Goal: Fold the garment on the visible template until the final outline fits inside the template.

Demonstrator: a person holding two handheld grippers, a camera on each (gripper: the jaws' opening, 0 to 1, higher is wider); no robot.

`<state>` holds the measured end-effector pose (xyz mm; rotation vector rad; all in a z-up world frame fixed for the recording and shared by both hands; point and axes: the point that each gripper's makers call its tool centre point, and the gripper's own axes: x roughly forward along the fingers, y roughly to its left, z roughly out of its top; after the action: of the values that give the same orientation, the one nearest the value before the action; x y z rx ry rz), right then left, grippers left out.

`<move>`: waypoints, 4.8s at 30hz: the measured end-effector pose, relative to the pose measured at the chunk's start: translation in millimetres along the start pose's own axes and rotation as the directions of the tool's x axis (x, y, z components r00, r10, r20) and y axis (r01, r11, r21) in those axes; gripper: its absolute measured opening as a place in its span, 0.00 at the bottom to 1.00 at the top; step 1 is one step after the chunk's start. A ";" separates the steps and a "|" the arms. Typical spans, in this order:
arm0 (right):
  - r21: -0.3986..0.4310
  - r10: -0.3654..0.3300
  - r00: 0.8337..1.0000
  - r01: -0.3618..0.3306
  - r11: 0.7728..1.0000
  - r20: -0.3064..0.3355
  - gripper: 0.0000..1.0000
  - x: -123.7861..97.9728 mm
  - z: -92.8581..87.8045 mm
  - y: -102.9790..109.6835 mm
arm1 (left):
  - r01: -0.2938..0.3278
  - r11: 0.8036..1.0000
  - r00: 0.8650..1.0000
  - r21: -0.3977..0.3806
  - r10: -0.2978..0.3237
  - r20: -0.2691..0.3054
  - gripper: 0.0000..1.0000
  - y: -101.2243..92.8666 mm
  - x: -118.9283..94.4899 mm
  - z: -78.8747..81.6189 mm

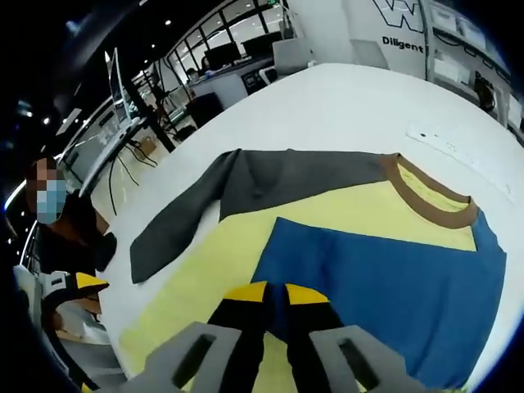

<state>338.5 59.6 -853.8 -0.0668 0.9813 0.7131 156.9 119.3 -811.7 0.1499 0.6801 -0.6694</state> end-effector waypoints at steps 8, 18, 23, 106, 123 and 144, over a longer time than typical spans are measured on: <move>-0.007 -0.024 1.000 0.024 1.000 0.000 0.22 1.5 -3.6 -11.4 | -0.001 1.000 1.000 -0.003 0.001 0.004 0.99 0.3 -0.5 0.7; -0.063 -0.046 0.999 0.047 0.997 0.017 0.03 4.2 -5.3 -14.1 | -0.005 1.000 1.000 -0.007 0.005 0.001 0.99 1.3 -0.7 -0.3; -0.029 -0.029 0.999 0.029 0.999 0.014 0.00 5.0 -6.9 -14.9 | -0.007 1.000 1.000 -0.009 0.007 0.002 0.99 1.6 -0.8 -0.2; -0.027 -0.045 0.987 0.050 0.998 0.152 0.74 -43.7 16.4 -12.1 | -0.032 0.999 0.999 -0.016 0.032 -0.009 0.99 7.2 0.1 -1.7; 0.082 -0.145 0.976 0.133 0.988 0.161 0.68 -78.3 -15.8 -71.7 | -0.032 0.999 0.999 -0.012 0.032 -0.014 0.99 5.0 0.9 -2.4; 0.153 -0.273 0.953 0.253 0.955 0.130 0.53 -108.4 -57.3 -143.5 | -0.031 0.999 0.999 -0.014 0.030 -0.015 0.99 6.5 1.1 -2.4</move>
<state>341.5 -128.6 -839.1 -0.0250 0.8543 0.3983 160.3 124.6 -814.8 0.1517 0.6957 -0.6343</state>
